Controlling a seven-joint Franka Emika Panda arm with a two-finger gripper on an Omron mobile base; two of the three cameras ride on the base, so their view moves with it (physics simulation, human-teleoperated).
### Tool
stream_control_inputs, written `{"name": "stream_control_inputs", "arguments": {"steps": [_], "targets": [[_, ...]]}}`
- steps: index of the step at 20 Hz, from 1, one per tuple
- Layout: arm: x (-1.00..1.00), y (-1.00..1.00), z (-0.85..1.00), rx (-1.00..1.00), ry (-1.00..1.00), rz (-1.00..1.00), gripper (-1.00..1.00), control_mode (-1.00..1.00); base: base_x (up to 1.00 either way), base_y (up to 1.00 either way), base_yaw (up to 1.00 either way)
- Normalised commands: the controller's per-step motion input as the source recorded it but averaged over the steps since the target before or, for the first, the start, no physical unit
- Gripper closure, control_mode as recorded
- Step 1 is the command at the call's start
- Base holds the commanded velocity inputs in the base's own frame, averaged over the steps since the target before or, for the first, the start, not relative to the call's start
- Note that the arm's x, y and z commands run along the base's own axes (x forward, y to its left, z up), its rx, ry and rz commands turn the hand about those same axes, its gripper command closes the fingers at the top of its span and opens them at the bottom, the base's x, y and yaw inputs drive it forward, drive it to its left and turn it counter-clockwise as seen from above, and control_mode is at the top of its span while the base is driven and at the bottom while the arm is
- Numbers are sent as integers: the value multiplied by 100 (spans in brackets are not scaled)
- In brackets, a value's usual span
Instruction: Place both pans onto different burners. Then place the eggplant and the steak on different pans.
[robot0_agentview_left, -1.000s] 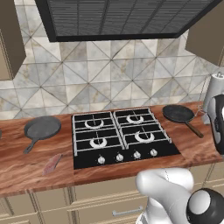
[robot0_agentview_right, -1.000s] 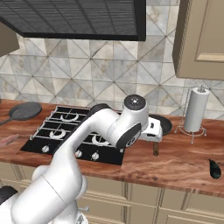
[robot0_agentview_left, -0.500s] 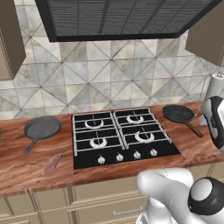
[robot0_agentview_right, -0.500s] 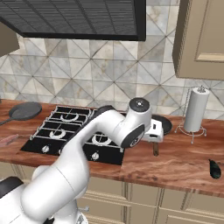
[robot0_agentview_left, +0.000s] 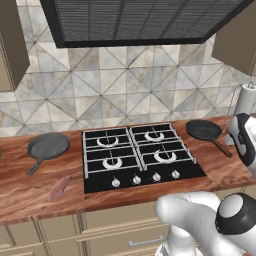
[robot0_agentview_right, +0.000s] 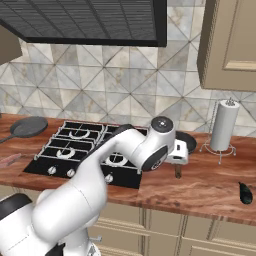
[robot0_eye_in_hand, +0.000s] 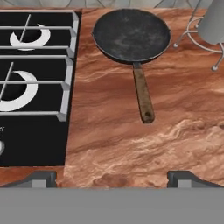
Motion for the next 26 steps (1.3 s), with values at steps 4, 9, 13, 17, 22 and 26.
{"name": "stream_control_inputs", "arguments": {"steps": [4,9,13,17,22,26], "targets": [[14,-15,-12,0,2,0,-100,-100,0,0,0],[23,-8,-26,0,2,0,-100,-100,0,0,0],[29,-10,-21,0,3,0,-100,-100,0,0,0],[27,-15,-18,0,2,0,-100,-100,0,0,0],[28,-15,-19,0,4,0,-100,-100,0,0,0],[18,-14,-19,0,2,0,-100,-100,0,0,0]]}}
